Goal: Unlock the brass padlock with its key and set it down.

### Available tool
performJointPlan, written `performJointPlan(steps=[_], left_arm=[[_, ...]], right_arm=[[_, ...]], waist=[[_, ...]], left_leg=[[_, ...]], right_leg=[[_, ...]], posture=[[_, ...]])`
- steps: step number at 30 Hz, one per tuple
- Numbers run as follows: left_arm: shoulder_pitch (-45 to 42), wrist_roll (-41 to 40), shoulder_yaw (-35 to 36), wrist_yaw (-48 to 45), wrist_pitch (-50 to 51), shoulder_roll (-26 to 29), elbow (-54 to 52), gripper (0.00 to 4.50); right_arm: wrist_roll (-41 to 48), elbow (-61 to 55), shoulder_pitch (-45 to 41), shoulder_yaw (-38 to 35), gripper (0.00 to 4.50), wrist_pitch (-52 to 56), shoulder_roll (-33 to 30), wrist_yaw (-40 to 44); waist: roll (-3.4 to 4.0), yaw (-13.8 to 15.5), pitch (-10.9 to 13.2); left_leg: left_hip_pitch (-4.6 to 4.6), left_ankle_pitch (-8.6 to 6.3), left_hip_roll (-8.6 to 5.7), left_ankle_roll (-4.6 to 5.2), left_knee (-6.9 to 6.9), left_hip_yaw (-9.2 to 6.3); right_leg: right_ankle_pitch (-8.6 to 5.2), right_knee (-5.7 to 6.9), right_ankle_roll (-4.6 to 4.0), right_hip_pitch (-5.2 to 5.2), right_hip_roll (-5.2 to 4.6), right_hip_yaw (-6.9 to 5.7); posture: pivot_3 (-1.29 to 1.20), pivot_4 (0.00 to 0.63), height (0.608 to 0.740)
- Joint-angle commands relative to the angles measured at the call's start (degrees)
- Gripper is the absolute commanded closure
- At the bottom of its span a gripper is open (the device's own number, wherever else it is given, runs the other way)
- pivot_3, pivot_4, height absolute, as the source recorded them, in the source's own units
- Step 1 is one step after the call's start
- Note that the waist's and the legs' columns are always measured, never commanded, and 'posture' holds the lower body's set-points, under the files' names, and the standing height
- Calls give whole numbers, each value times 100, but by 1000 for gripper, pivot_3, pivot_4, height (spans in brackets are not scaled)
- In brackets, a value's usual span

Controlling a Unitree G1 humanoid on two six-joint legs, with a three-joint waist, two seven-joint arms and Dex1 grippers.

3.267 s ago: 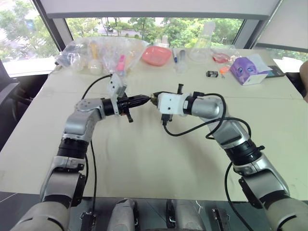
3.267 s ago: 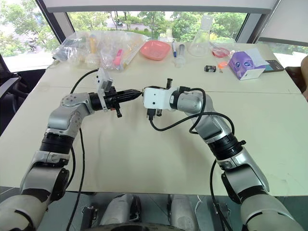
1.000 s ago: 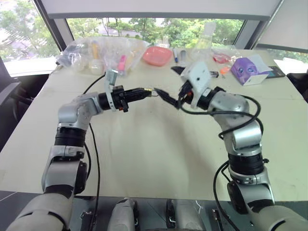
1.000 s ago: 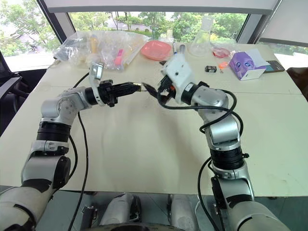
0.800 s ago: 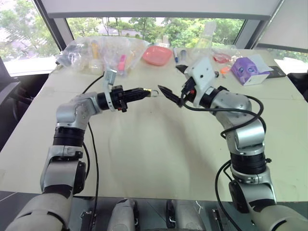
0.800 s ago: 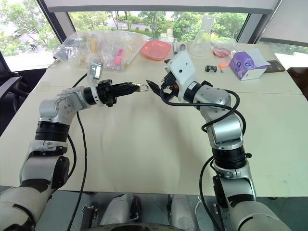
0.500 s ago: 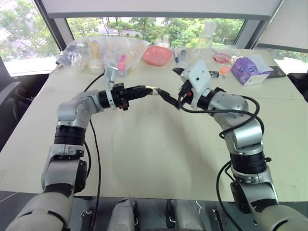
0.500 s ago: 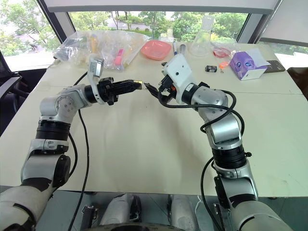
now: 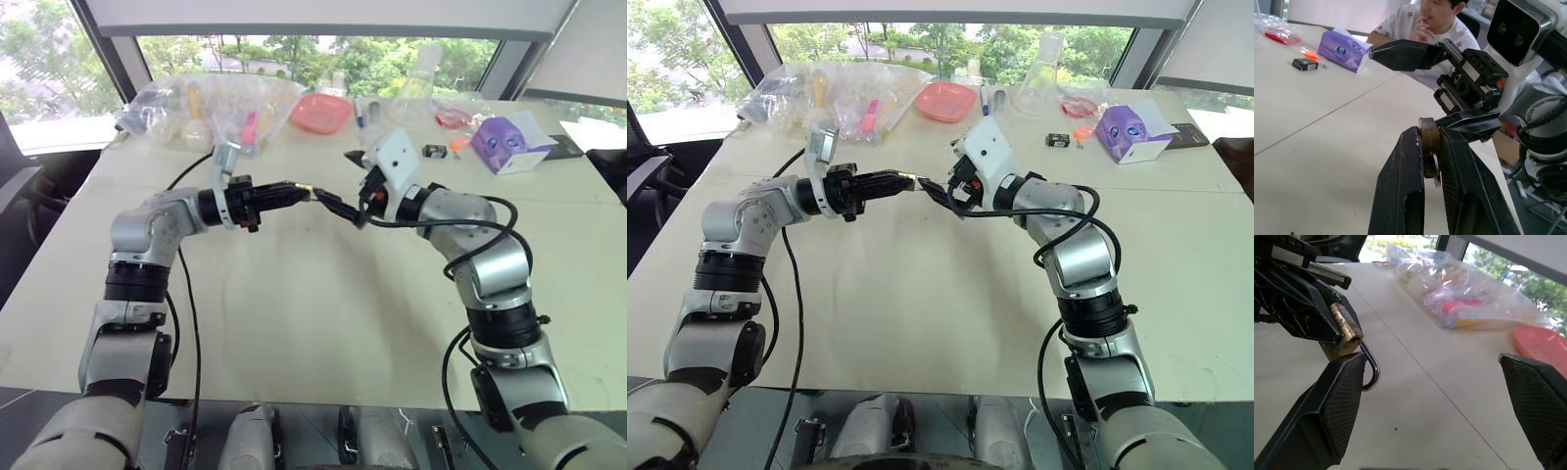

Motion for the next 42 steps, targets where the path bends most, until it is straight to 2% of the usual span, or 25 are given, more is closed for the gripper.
performJointPlan(steps=[1, 6, 11, 28, 32, 42], left_arm=[[-213, -112, 204, 24, -228, -37, -85, 4500], [-242, -97, 218, 18, -270, -23, 4, 4500], [-242, -160, 192, -25, -197, -62, -63, 4500], [-105, -413, 247, -42, 127, -15, -462, 4500], [-106, -414, 258, -45, 122, -9, -471, 4500], [-54, -168, 2, -232, -196, 62, -570, 4500]], right_arm=[[370, -371, 80, -161, 84, 30, -79, 171], [748, -681, 130, -425, 84, 22, -156, 211], [767, -548, 53, -511, 84, -114, -108, -55], [510, 156, 99, -104, 84, -573, -49, -276], [554, 171, 132, -22, 84, -372, -86, -183], [1205, -5, 26, -181, 84, 931, -153, -66]], waist=[[0, 0, 0], [0, 1, 0], [0, -2, 0], [0, -5, 0], [0, -4, 0], [0, -1, 0]], left_leg=[[0, 0, 0, 0, -1, -2], [-1, 0, -1, 0, -1, -3], [0, 0, 0, 0, -1, -4], [0, 0, 0, 0, -1, -4], [0, 0, 0, 0, -1, -4], [-1, 0, 0, 0, -1, -4]], right_leg=[[0, 0, 0, 0, 0, 0], [0, 0, 0, 0, 0, 0], [0, 0, 0, 0, 1, -1], [0, 0, 0, 0, 0, 0], [0, 0, 0, 0, 0, 0], [0, 0, 0, 0, 0, 0]], posture=[[0, 150, 740], [0, 150, 740], [0, 150, 740], [0, 150, 740], [0, 150, 740], [0, 150, 740]])
